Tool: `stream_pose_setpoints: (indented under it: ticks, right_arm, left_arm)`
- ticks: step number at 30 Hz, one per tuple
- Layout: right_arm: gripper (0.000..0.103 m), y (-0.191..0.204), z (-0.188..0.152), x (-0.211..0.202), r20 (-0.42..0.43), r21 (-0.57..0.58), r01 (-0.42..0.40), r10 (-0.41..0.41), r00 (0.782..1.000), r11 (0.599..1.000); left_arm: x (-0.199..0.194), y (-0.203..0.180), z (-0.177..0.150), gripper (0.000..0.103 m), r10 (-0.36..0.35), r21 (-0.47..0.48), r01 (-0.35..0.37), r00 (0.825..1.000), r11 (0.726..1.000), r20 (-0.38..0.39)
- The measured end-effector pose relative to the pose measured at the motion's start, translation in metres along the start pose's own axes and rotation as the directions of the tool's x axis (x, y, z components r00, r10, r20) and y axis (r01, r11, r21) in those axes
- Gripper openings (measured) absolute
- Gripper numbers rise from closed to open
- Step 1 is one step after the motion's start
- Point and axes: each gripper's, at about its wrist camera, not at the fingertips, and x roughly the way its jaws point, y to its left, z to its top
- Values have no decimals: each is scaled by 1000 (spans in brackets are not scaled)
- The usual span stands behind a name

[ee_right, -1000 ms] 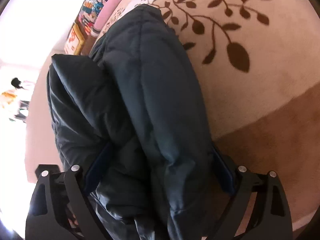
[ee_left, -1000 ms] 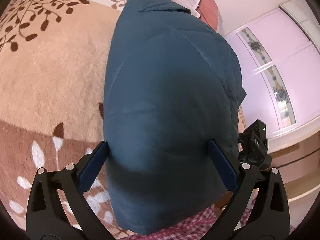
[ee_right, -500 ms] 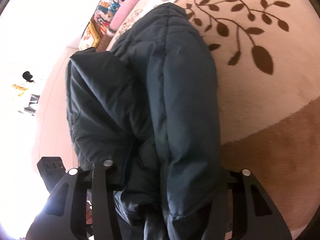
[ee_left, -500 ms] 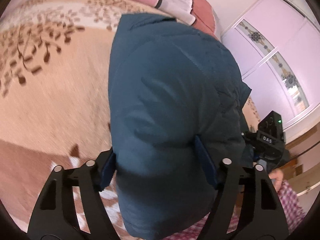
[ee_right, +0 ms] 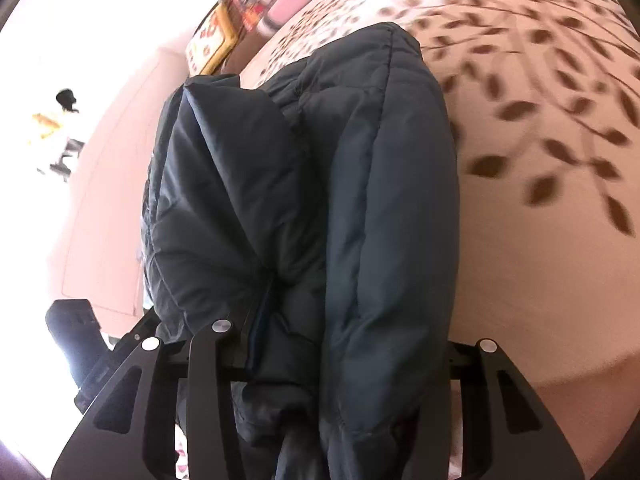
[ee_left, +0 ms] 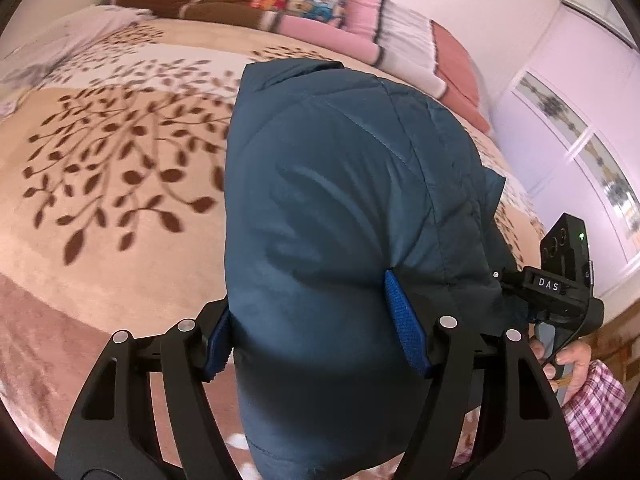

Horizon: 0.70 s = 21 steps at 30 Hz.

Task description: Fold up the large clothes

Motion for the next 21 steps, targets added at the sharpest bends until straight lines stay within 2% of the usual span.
stream_pose_setpoints:
  ticks: [4,9,14,21]
  right_arm:
    - [44,16,7,18,-12,-41,42,-43,999,998]
    - [45,16,11,24,-12,-22,64,-64,998,998]
    - [55,24,20,28,-7,9,111,-111,994,994]
    - [57,41,19,2,9,-20,197,-197,980,980]
  left_arm:
    - [-1,14,-3,68,11,-14,-11,1000,1000,5]
    - [-2,10,-6,68,22,9,-22,1000,1000,16]
    - [-4,11,-8,68,27,6,-27,1000,1000,16]
    - [-6,10,-10,70,55,18,-55,998,998,27]
